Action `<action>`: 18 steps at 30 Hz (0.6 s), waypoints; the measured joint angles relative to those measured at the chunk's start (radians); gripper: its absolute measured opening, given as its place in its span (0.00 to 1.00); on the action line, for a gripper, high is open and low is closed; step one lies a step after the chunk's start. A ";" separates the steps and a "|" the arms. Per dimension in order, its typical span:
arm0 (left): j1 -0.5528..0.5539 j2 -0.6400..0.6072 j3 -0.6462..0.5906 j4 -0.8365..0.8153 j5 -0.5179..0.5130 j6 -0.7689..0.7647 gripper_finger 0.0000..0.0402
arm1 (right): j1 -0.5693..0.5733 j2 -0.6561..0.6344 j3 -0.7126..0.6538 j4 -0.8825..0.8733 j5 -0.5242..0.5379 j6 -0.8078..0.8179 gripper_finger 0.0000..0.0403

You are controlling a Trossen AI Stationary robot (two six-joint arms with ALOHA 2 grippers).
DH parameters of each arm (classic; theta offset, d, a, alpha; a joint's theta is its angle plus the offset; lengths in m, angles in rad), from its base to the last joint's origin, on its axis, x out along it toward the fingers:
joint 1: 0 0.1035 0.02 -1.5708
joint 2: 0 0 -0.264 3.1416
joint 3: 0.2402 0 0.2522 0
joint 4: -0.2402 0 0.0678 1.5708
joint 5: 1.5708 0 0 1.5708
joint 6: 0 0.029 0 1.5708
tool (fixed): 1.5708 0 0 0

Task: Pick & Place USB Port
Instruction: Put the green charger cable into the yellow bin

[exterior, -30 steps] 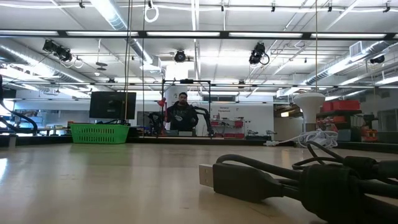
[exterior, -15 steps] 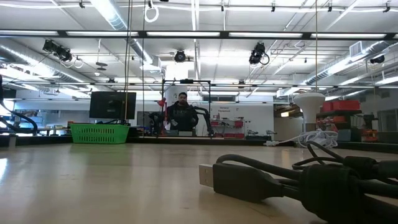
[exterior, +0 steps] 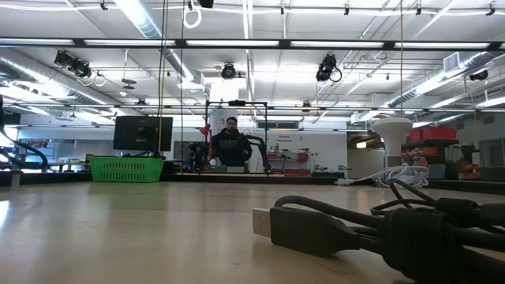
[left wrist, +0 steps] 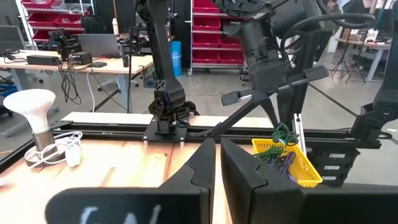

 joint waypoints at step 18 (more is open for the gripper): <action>0.000 0.000 0.000 -0.029 0.000 -0.026 0.07 | 0.035 0.077 0.000 -0.059 -0.004 0.067 0.00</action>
